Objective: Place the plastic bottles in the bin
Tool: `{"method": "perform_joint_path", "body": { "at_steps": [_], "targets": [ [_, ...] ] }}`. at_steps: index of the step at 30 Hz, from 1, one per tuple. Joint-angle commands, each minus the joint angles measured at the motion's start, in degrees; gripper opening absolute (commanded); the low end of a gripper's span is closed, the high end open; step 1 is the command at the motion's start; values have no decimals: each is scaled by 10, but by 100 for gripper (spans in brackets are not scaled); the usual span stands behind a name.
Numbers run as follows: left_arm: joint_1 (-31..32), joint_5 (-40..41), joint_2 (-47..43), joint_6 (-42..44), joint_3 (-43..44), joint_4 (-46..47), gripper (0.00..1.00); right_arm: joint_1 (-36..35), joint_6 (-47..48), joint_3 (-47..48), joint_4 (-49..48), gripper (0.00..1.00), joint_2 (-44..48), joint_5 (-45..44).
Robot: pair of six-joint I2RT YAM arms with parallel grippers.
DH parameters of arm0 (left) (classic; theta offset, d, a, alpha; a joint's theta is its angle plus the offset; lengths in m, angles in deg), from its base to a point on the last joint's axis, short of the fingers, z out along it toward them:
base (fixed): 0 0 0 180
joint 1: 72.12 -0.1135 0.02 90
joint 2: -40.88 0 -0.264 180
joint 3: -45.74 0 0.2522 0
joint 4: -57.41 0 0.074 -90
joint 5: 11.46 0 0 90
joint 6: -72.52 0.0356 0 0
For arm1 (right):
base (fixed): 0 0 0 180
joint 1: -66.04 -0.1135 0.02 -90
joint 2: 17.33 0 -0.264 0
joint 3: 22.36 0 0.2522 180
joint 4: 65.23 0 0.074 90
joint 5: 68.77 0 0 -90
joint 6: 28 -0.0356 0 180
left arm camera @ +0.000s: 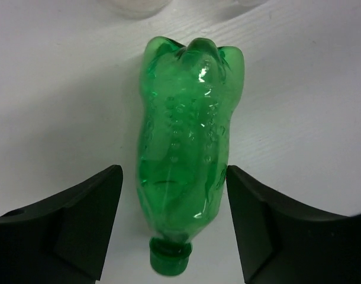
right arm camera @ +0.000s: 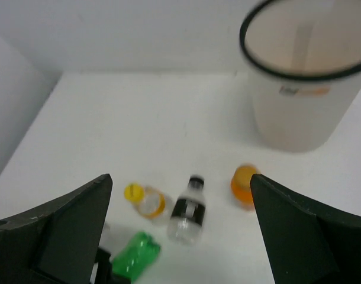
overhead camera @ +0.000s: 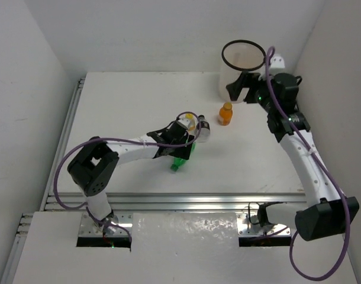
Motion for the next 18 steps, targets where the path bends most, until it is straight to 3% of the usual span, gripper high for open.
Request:
{"method": "perform_joint_path", "body": {
  "at_steps": [1,3,4,5,6,12,15,18],
  "targets": [
    [5,-17,19,-5,-26,75,67,-10,-15,-67,11,99,23,36],
    [9,-24,28,-12,-38,84,62,-11,-25,-86,12,99,61,42],
    [11,-23,28,-13,-40,84,53,-11,-28,-103,12,99,72,45],
    [21,-21,28,-15,-43,82,31,-11,-33,-109,15,99,95,47],
    [28,-11,19,-16,-42,69,2,-11,-36,-118,22,99,105,53],
    [133,22,-98,-36,-34,11,0,-11,-55,-159,46,99,168,132],
    [141,34,-176,-64,-34,3,0,-12,-90,-193,37,99,189,226],
    [141,17,-266,-61,-44,67,0,-11,-150,-236,-13,99,200,299]
  ]
}}
